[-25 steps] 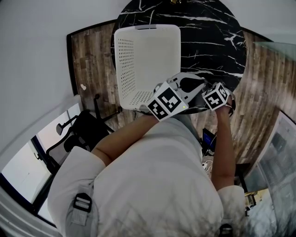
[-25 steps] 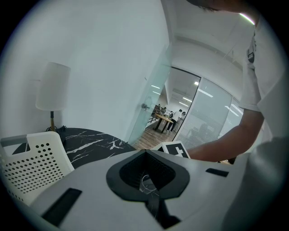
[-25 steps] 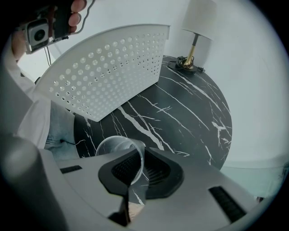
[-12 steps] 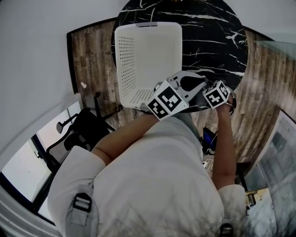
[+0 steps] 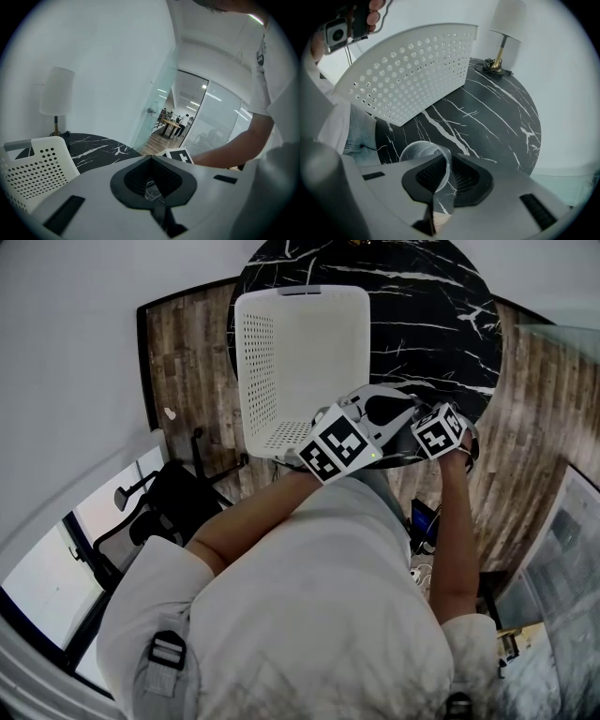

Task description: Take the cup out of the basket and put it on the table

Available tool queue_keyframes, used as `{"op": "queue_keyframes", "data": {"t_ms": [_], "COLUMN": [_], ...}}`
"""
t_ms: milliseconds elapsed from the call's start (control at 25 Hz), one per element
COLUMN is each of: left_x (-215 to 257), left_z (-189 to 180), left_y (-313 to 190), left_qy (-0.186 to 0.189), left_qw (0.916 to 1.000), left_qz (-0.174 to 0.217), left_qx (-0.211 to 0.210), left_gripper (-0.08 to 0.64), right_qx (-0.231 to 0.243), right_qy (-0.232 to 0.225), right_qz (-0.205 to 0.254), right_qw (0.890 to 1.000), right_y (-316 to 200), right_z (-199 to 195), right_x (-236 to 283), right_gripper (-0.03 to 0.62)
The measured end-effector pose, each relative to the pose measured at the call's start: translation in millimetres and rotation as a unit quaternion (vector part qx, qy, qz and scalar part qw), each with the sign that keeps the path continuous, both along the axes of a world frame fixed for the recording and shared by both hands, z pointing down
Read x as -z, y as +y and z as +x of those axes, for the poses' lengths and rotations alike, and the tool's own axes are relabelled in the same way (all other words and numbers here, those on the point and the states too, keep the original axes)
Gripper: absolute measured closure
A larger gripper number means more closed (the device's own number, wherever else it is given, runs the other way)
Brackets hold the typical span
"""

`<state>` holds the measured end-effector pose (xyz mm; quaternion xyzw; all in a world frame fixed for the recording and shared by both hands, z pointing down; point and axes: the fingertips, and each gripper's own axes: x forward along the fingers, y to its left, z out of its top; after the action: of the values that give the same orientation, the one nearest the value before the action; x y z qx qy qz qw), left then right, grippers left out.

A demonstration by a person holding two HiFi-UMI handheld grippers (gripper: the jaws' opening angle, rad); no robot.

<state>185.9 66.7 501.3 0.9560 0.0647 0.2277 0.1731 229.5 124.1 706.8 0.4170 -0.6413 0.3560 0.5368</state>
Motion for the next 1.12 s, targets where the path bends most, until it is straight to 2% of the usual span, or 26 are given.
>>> {"op": "queue_keyframes", "data": {"t_ms": [440,680,920,1120], "left_x": [14,29,48,76], "left_z": [-9,-18,-36,-60], "left_y": [4,9,9,2], "left_qy": [0.011,0.025,0.039,0.063], "left_qw": [0.9998,0.9993,0.9979,0.9946], "left_qz": [0.014,0.028,0.048,0.064], "left_qx": [0.003,0.006,0.021,0.052], "left_gripper": [0.554,0.554,0.554,0.555], "right_qx": [-0.005,-0.024,-0.048,-0.07], "right_qy": [0.002,0.008,0.015,-0.016], "right_qz": [0.028,0.063,0.147,0.245], "right_qw": [1.0,0.998,0.988,0.967], "right_y": [1,2,-12,-33], "right_z": [-1,-4,-15,-41], "right_x": [24,53,114,184], "right_gripper": [0.565,0.565,0.565,0.565]}}
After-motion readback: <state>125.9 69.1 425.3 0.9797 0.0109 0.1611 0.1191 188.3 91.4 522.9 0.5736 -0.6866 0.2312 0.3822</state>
